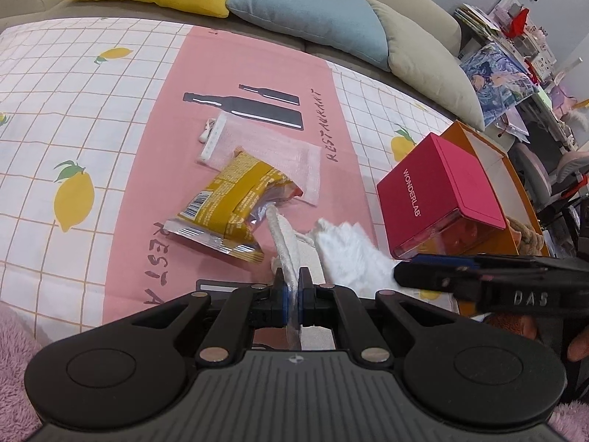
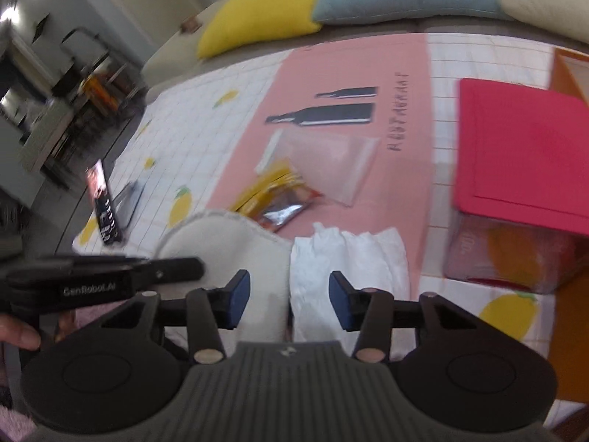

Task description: Organize soft objects

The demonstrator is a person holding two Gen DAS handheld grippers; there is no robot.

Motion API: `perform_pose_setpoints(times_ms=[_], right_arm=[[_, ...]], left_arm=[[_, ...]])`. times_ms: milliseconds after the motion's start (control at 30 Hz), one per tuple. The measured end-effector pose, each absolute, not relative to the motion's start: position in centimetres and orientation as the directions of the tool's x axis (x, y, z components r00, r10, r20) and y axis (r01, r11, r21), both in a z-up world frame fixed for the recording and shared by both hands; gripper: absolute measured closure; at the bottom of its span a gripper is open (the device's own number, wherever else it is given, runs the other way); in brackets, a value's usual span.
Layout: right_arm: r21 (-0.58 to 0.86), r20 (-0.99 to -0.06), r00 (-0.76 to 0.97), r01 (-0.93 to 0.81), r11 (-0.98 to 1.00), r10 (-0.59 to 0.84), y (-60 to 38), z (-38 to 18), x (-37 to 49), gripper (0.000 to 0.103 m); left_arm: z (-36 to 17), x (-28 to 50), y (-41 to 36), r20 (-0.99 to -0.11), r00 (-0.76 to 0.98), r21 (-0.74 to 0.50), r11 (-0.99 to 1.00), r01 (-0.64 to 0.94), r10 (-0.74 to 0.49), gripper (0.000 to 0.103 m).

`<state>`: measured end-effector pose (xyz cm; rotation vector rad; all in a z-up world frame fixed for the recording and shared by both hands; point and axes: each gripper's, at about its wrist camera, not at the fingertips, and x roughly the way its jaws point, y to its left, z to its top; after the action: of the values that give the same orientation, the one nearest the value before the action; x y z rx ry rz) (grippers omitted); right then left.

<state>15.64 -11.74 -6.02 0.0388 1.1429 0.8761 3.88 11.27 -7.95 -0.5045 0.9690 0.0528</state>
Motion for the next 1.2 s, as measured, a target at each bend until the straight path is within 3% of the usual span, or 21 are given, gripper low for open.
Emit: perform_pose_setpoints(times_ms=[133, 233, 333, 433, 533, 633, 767, 867, 1000, 1133, 1167, 1200], right_arm=[[0.351, -0.826, 0.199, -0.550, 0.758, 0.527, -11.5, -7.9, 16.4, 0.045], [0.310, -0.850, 0.197, -0.564, 0.765, 0.489, -10.3, -10.0, 16.6, 0.043], [0.259, -0.863, 0.206, -0.604, 0.754, 0.461, -8.8, -11.7, 16.2, 0.025], [0.197, -0.883, 0.202, -0.657, 0.728, 0.423, -7.5, -13.0, 15.4, 0.023], [0.139, -0.899, 0.206, -0.704, 0.696, 0.387, -6.9, -13.9, 14.5, 0.031], [0.049, -0.898, 0.261, -0.740, 0.671, 0.354, -6.6, -13.8, 13.6, 0.049], [0.037, -0.891, 0.284, -0.731, 0.681, 0.353, -7.2, -13.6, 13.8, 0.069], [0.007, -0.887, 0.308, -0.737, 0.676, 0.344, -7.1, -13.5, 13.6, 0.079], [-0.009, -0.880, 0.320, -0.748, 0.663, 0.350, -6.9, -13.5, 13.1, 0.085], [0.044, -0.878, 0.287, -0.749, 0.661, 0.384, -7.0, -13.3, 12.8, 0.086], [0.040, -0.877, 0.291, -0.748, 0.662, 0.382, -7.0, -13.3, 12.7, 0.086], [0.039, -0.876, 0.294, -0.747, 0.663, 0.382, -7.0, -13.2, 12.7, 0.086]], left_arm=[[-8.0, 4.0, 11.4, -0.803, 0.573, -0.374, 0.887, -0.270, -0.164, 0.098], [-8.0, 4.0, 11.5, -0.806, 0.571, -0.368, 0.888, -0.274, -0.158, 0.098], [-8.1, 4.0, 11.4, -0.809, 0.567, -0.366, 0.888, -0.278, -0.156, 0.098], [-8.3, 4.2, 11.5, -0.804, 0.568, -0.387, 0.879, -0.277, -0.175, 0.097], [-8.9, 4.5, 11.5, -0.797, 0.562, -0.433, 0.857, -0.280, -0.220, 0.093], [-9.5, 4.9, 11.1, -0.801, 0.548, -0.446, 0.851, -0.277, -0.241, 0.088], [-10.1, 5.5, 10.4, -0.808, 0.533, -0.443, 0.855, -0.269, -0.251, 0.086], [-10.9, 6.0, 10.1, -0.818, 0.517, -0.436, 0.858, -0.272, -0.252, 0.083], [-12.2, 6.5, 9.8, -0.827, 0.493, -0.448, 0.845, -0.291, -0.269, 0.069], [-12.7, 6.6, 9.5, -0.833, 0.480, -0.446, 0.848, -0.287, -0.276, 0.070], [-12.6, 6.5, 9.4, -0.834, 0.482, -0.438, 0.854, -0.279, -0.270, 0.074], [-12.4, 6.4, 9.3, -0.831, 0.489, -0.432, 0.861, -0.269, -0.264, 0.087]])
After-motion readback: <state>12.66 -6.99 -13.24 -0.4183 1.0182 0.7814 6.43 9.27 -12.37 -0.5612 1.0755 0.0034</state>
